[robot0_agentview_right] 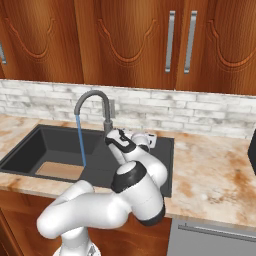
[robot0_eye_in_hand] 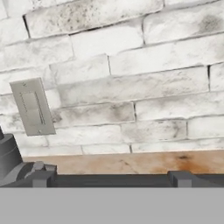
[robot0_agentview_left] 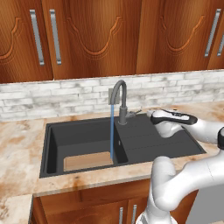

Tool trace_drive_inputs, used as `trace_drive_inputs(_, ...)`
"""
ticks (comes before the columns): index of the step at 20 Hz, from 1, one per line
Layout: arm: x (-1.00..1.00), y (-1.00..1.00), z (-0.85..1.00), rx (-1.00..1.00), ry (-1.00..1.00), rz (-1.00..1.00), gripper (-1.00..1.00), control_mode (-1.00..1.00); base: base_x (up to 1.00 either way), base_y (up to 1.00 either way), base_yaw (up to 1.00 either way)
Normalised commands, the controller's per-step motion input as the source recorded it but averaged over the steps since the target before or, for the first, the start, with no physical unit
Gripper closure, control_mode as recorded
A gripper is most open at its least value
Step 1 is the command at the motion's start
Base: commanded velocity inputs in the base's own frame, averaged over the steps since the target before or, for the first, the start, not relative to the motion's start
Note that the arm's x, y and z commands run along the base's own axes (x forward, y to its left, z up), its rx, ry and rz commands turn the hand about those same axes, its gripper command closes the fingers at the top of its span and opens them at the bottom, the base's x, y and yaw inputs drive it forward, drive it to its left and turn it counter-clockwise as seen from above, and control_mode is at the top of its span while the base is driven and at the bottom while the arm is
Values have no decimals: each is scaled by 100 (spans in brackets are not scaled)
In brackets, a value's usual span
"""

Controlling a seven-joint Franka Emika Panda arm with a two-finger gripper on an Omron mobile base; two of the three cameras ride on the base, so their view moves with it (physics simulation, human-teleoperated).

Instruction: Turn on the sink faucet with hot water and rinse the cutting board for ten seconds, then turn off the faucet. Push the cutting board to reach the water if necessary.

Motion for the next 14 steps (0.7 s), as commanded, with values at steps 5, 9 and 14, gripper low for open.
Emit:
trace_drive_inputs(5, 0, 0, -14, -7, 0, 0, -100, -100, 0, 0, 0)
trace_drive_inputs(9, 0, 3, -5, -5, 0, 0, -100, -100, 0, 0, 0)
trace_drive_inputs(14, 2, 12, 0, -1, 0, 0, -100, -100, 0, 0, 0)
